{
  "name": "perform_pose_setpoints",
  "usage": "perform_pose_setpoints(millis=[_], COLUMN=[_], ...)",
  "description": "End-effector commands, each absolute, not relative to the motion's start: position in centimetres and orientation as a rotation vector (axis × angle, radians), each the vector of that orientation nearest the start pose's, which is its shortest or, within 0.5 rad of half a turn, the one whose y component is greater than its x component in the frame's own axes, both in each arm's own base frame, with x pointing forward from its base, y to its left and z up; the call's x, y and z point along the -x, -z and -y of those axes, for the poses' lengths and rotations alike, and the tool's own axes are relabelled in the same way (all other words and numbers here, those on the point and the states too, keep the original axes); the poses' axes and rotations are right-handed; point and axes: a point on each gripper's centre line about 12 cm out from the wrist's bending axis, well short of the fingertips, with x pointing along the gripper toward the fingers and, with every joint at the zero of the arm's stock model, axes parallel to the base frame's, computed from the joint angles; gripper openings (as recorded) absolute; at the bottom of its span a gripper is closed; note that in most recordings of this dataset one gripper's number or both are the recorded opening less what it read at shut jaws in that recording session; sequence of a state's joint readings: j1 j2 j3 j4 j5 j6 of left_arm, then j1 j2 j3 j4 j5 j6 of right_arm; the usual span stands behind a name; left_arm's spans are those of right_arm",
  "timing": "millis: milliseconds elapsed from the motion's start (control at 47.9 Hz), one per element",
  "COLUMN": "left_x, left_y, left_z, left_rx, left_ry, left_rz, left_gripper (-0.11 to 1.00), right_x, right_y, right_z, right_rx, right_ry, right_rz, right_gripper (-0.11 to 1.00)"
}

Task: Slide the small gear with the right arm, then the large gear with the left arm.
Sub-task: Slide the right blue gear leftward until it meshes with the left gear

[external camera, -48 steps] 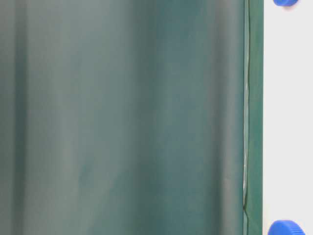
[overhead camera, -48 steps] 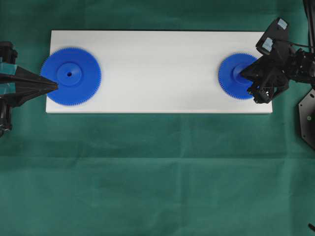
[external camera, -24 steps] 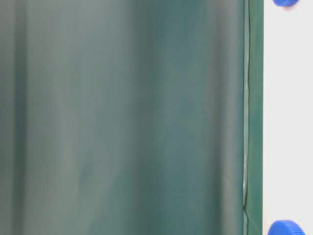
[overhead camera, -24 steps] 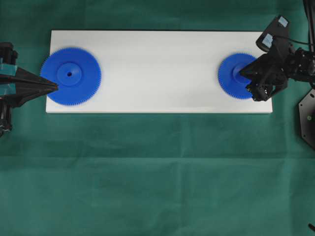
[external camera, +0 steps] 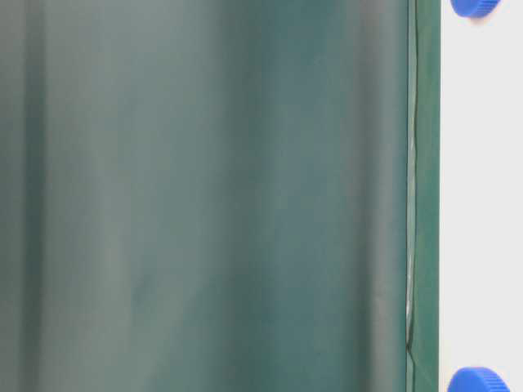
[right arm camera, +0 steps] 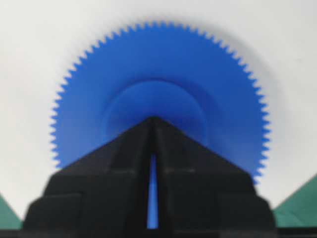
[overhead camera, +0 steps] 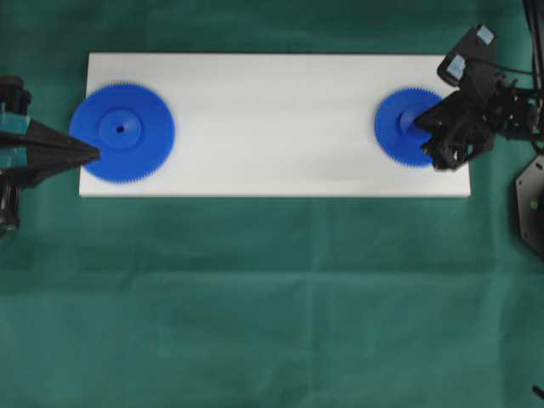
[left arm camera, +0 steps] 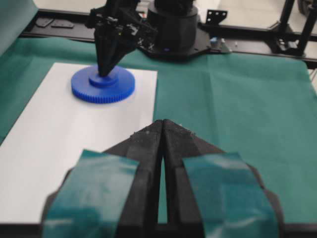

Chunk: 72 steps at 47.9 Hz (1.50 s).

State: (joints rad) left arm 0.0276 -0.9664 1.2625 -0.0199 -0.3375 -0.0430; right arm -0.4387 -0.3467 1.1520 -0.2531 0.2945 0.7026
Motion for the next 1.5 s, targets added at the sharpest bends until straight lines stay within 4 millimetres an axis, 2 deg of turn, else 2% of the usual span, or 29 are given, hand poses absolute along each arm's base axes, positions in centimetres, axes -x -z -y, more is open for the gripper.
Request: perform_pose_setpoints(millis=[0, 397, 647, 835, 1044, 1190, 1399, 1483], left_x=[-19.3, -19.3, -19.0, -18.8, -18.7, -18.6, -18.2, -18.0], left_y=[-26.9, -26.8, -26.8, -26.7, -26.5, -26.3, -26.1, -26.2], left_z=[-0.6, -0.6, -0.6, -0.6, -0.5, -0.6, -0.5, -0.4], left_rx=[0.061, 0.06, 0.061, 0.061, 0.061, 0.061, 0.063, 0.063], left_ry=[-0.03, -0.03, -0.031, -0.031, -0.03, -0.031, -0.027, -0.025], left_rz=[0.059, 0.058, 0.065, 0.071, 0.068, 0.065, 0.071, 0.079], left_gripper=[0.0, 0.0, 0.0, 0.0, 0.0, 0.0, 0.0, 0.0], right_x=[-17.8, -18.9, -18.9, -20.8, -25.9, -31.3, -40.2, -42.7], right_y=[-9.0, -9.6, -8.9, -8.6, -8.5, -8.4, -8.5, -8.6], right_z=[9.6, 9.5, 9.5, 9.4, 9.2, 9.3, 9.8, 9.8], right_rx=[-0.614, -0.597, -0.607, -0.597, -0.557, -0.506, -0.408, -0.376], right_ry=[0.75, 0.714, 0.719, 0.67, 0.579, 0.518, 0.438, 0.419], right_rz=[-1.092, -1.048, -1.073, -1.042, -1.006, -0.985, -0.921, -0.901], right_gripper=[0.51, 0.51, 0.51, 0.51, 0.51, 0.51, 0.51, 0.51])
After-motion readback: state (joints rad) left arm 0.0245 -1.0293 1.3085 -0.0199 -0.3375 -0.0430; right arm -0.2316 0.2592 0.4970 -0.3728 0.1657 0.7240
